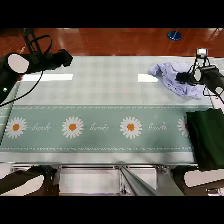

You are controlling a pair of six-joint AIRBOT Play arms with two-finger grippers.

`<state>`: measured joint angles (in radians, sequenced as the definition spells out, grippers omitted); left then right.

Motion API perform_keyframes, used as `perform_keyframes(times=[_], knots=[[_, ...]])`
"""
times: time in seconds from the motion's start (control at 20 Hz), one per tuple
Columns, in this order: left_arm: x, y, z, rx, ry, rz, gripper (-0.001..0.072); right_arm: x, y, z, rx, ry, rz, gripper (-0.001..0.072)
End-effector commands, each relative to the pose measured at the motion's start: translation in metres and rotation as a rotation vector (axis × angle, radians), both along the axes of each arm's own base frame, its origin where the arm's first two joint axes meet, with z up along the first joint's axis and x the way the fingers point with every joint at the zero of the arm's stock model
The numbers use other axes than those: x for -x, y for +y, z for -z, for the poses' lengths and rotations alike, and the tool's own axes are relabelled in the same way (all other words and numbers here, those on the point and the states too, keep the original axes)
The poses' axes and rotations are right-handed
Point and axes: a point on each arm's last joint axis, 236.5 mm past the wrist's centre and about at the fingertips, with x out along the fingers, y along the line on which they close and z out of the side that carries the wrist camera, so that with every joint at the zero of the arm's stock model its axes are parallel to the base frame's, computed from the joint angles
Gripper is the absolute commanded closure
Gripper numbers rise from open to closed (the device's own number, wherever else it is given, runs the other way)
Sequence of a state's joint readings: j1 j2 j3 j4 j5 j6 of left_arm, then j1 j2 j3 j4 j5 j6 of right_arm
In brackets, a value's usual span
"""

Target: Fold the shirts.

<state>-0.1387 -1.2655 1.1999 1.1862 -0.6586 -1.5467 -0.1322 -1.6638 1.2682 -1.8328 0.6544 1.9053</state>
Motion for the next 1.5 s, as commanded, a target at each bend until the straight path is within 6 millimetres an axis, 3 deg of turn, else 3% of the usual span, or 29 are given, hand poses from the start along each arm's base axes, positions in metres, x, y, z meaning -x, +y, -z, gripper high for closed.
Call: perform_keyframes(times=[0.0, 0.1, 0.15, 0.2, 0.35, 0.45, 0.55, 0.7, 0.8, 0.9, 1.0, 1.1, 1.15, 1.25, 1.45], knots=[[0.051, 0.005, 0.033, -0.120, 0.214, 0.167, 0.0202, 0.022, 0.023, 0.037, -0.128, 0.139, -0.056, 0.0691], [0.085, 0.030, 0.042, -0.162, 0.352, 0.198, 0.0202, 0.022, 0.036, 0.021, -0.169, 0.176, -0.106, 0.0691], [0.103, 0.044, 0.044, -0.160, 0.416, 0.195, 0.0202, 0.014, 0.042, 0.000, -0.180, 0.163, -0.147, 0.0691], [0.119, 0.055, 0.047, -0.151, 0.465, 0.182, 0.0202, -0.002, 0.053, -0.033, -0.196, 0.101, -0.188, 0.0691], [0.163, 0.078, 0.064, -0.108, 0.507, 0.103, 0.0201, -0.043, 0.099, -0.177, -0.259, -0.245, -0.293, 0.0691], [0.186, 0.084, 0.071, -0.062, 0.489, 0.045, 0.0202, -0.042, 0.126, -0.269, -0.256, -0.439, -0.364, 0.0691], [0.203, 0.091, 0.070, -0.042, 0.457, -0.005, 0.0202, -0.021, 0.153, -0.358, -0.230, -0.606, -0.437, 0.0691], [0.216, 0.090, 0.071, -0.021, 0.395, -0.042, 0.0202, 0.025, 0.193, -0.464, -0.212, -0.814, -0.552, 0.0692], [0.214, 0.075, 0.067, 0.060, 0.346, -0.047, 0.0202, 0.058, 0.220, -0.515, -0.209, -0.911, -0.631, 0.0692], [0.210, 0.064, 0.064, 0.126, 0.330, -0.045, 0.0202, 0.090, 0.248, -0.546, -0.217, -0.971, -0.719, 0.0692], [0.204, 0.062, 0.059, 0.142, 0.305, -0.052, 0.0202, 0.116, 0.279, -0.553, -0.237, -0.980, -0.808, 0.0691], [0.199, 0.063, 0.056, 0.147, 0.284, -0.062, 0.0202, 0.136, 0.311, -0.535, -0.264, -0.895, -0.909, 0.0692], [0.198, 0.064, 0.056, 0.146, 0.277, -0.067, 0.0202, 0.143, 0.327, -0.515, -0.283, -0.823, -0.956, 0.0691], [0.195, 0.065, 0.055, 0.144, 0.267, -0.073, 0.0202, 0.149, 0.363, -0.450, -0.319, -0.628, -1.039, 0.0691], [0.192, 0.067, 0.053, 0.141, 0.249, -0.082, 0.0202, 0.173, 0.458, -0.272, -0.447, -0.222, -1.140, 0.0691]])
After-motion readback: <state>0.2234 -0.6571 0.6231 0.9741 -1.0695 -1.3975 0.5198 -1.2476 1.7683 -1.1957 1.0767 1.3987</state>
